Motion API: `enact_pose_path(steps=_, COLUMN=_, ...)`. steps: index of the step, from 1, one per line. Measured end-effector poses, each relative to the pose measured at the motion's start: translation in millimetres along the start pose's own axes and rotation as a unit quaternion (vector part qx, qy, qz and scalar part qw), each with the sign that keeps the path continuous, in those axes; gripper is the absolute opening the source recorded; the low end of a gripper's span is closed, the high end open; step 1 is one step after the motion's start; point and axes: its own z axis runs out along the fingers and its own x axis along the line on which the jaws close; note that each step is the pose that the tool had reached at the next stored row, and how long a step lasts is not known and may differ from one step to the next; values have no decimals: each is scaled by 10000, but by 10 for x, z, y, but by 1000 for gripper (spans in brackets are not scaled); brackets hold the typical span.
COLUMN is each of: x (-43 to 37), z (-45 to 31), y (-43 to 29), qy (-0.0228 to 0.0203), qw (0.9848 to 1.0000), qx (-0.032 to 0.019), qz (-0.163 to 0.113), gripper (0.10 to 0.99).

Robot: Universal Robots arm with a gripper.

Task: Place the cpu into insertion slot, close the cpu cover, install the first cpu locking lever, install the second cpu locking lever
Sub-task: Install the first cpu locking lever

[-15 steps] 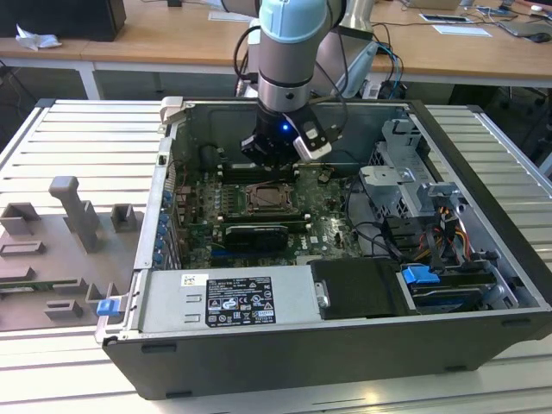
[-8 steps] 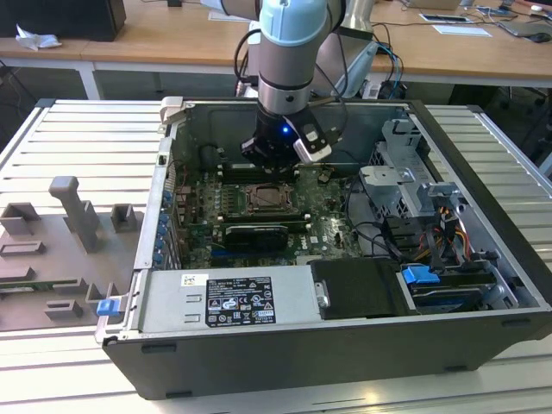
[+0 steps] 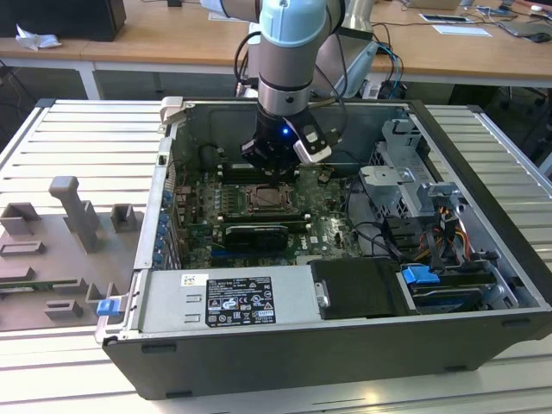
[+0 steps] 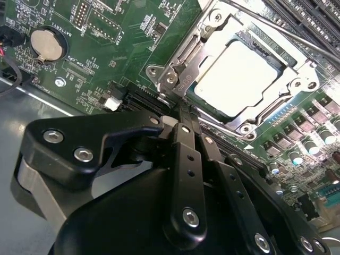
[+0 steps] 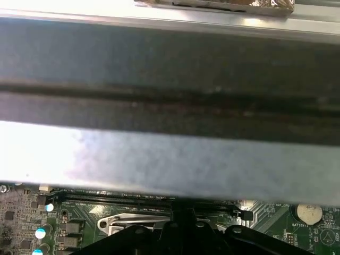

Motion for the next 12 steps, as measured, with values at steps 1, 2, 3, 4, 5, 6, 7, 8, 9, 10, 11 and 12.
enact_pose_path(steps=1, x=0, z=0, y=0, qy=0, qw=10000, qx=0, qz=0, gripper=106)
enact_pose_path(steps=2, x=0, z=0, y=0, qy=-1, qw=10000, qx=0, qz=0, gripper=106)
enact_pose_path(steps=3, x=-1, z=-5, y=1, qy=-2, qw=10000, qx=0, qz=0, gripper=106)
enact_pose_path(steps=4, x=-2, z=-13, y=2, qy=-2, qw=10000, qx=-1, qz=1, gripper=106)
enact_pose_path(steps=5, x=-5, z=-19, y=3, qy=-1, qw=10000, qx=-1, qz=0, gripper=106)
enact_pose_path(steps=6, x=-23, z=-32, y=3, qy=-1, qw=10000, qx=-1, qz=0, gripper=106)
enact_pose_path(steps=7, x=-29, z=-34, y=3, qy=-2, qw=10000, qx=-2, qz=0, gripper=106)
enact_pose_path(steps=8, x=-32, z=-34, y=3, qy=0, qw=10000, qx=13, qz=1, gripper=106)
enact_pose_path(steps=9, x=-34, z=-31, y=2, qy=1, qw=10000, qx=33, qz=1, gripper=106)
enact_pose_path(steps=10, x=-37, z=-29, y=2, qy=3, qw=10000, qx=54, qz=0, gripper=106)
enact_pose_path(steps=11, x=-39, z=-26, y=2, qy=5, qw=10000, qx=79, qz=-1, gripper=106)
enact_pose_path(steps=12, x=-42, z=-23, y=2, qy=6, qw=9999, qx=101, qz=-2, gripper=106)
